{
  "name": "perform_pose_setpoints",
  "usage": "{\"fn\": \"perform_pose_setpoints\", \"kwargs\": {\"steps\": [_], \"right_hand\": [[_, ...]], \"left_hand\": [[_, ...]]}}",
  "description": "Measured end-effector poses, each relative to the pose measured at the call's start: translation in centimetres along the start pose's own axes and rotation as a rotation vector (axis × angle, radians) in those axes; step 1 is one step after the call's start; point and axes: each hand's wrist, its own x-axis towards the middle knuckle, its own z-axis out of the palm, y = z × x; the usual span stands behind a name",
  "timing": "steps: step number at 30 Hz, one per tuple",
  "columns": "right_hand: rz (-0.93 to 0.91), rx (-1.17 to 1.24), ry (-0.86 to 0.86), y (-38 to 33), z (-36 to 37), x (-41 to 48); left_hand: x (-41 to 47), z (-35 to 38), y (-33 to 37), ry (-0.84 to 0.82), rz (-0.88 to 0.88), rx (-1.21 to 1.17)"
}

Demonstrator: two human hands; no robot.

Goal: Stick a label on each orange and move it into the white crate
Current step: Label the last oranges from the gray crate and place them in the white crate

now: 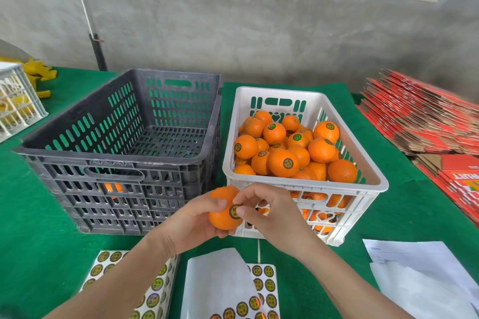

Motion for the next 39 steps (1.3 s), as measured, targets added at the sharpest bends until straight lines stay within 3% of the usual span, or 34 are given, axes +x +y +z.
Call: {"fn": "perform_pose_setpoints", "kwargs": {"steps": [8, 11, 15, 19, 21, 23, 25, 26, 28, 30, 33, 37, 39], "right_hand": [[0.054, -0.072, 0.104, 0.2, 0.6, 0.2], [0.101, -0.004, 0.101, 0.6, 0.2, 0.4], [0.004, 0.079, 0.002, 0.6, 0.5, -0.1], [-0.208, -0.017, 0.135, -0.9, 0.9, 0.8], [-0.251, 0.022, 0.239, -1.3, 0.4, 2.2], [-0.245, 0.049, 0.309, -1.3, -0.7, 4.2], [-0.159, 0.038, 0.388, -0.3, -2.5, 7.2], [-0.108, -0.003, 0.440, 0.6, -3.6, 9.2], [0.015, -0.142, 0.521, 3.1, -6.5, 13.4], [0.188, -0.302, 0.509, 6.1, -9.4, 17.1], [0.414, -0.505, 0.435, 10.4, -12.1, 20.2], [0.508, -0.597, 0.329, 13.7, -13.0, 22.4], [0.589, -0.617, 0.237, 13.8, -13.5, 23.1]], "left_hand": [[-0.4, 0.4, 0.6, 0.052, -0.014, 0.003], [-0.8, 0.7, 1.1, 0.097, -0.015, 0.026], [-1.1, 1.9, 2.7, 0.172, 0.015, 0.146], [-1.1, 3.9, 6.3, 0.201, 0.100, 0.491], [-0.6, 4.1, 8.4, 0.264, 0.250, 0.824], [0.5, 2.6, 10.4, 0.447, 0.443, 1.044], [1.7, 0.0, 12.0, 0.708, 0.459, 1.250], [2.2, -1.7, 12.5, 0.798, 0.364, 1.362], [2.9, -4.6, 12.5, 0.838, 0.096, 1.523], [3.2, -6.1, 12.0, 0.830, -0.066, 1.549], [3.6, -6.2, 11.7, 0.858, -0.039, 1.507], [3.9, -6.0, 11.7, 0.880, 0.022, 1.490], [4.1, -6.2, 11.9, 0.894, 0.070, 1.362]]}}
